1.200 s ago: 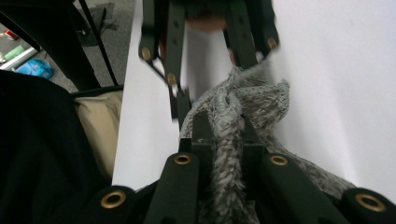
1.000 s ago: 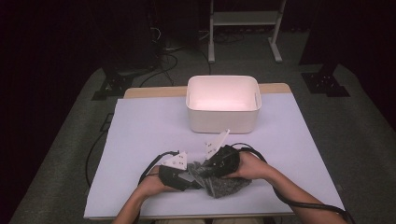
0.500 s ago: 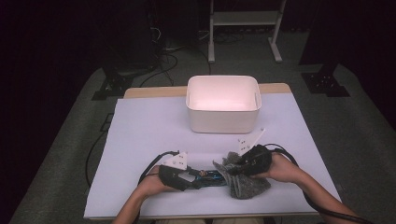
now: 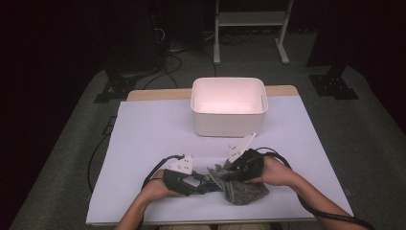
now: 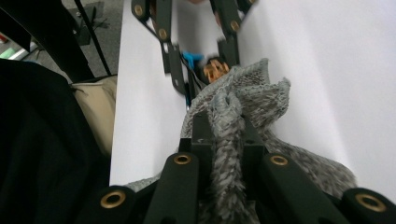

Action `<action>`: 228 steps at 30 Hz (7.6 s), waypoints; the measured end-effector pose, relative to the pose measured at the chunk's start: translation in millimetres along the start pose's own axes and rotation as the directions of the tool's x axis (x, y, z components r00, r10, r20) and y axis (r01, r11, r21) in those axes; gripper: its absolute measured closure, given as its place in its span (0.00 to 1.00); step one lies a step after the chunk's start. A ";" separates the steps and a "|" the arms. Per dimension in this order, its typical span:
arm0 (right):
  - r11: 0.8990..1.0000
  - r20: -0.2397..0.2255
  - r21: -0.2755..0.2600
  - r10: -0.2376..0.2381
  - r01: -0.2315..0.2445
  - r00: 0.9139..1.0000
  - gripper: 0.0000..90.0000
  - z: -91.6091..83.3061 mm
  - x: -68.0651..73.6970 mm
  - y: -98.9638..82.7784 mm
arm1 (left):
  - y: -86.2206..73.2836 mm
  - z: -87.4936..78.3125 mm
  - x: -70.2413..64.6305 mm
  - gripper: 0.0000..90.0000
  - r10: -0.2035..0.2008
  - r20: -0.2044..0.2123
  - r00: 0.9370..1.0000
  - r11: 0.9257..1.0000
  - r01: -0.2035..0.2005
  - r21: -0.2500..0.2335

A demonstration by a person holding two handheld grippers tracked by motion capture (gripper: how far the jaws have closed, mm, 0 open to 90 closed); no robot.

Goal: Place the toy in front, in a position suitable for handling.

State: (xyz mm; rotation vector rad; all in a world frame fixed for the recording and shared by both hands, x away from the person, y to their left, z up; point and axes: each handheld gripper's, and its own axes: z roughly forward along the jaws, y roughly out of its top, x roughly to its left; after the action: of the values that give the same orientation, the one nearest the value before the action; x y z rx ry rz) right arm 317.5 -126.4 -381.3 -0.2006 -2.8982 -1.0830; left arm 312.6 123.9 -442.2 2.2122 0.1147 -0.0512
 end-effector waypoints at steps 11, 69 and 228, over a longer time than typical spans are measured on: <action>0.999 -0.051 -0.025 -0.046 0.045 0.998 0.90 29.3 1.1 30.7 | -0.1 0.0 -0.6 0.65 0.006 -0.005 1.000 1.000 -0.006 0.000; 0.993 0.046 -0.055 0.104 -0.101 0.994 0.90 -37.1 -4.0 -48.8 | 19.9 14.4 4.5 0.63 -0.043 0.034 0.998 0.999 0.042 0.031; 0.994 -0.014 -0.062 0.090 -0.090 0.996 0.89 21.2 -10.1 -34.9 | -5.6 12.5 19.4 0.23 -0.010 -0.016 1.000 0.999 0.010 0.044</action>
State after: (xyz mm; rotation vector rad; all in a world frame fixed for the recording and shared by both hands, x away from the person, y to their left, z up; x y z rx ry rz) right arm 322.9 -139.6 -420.9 -0.3231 -2.8175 -1.1570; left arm 331.4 118.5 -455.7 2.2567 0.1349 -0.0420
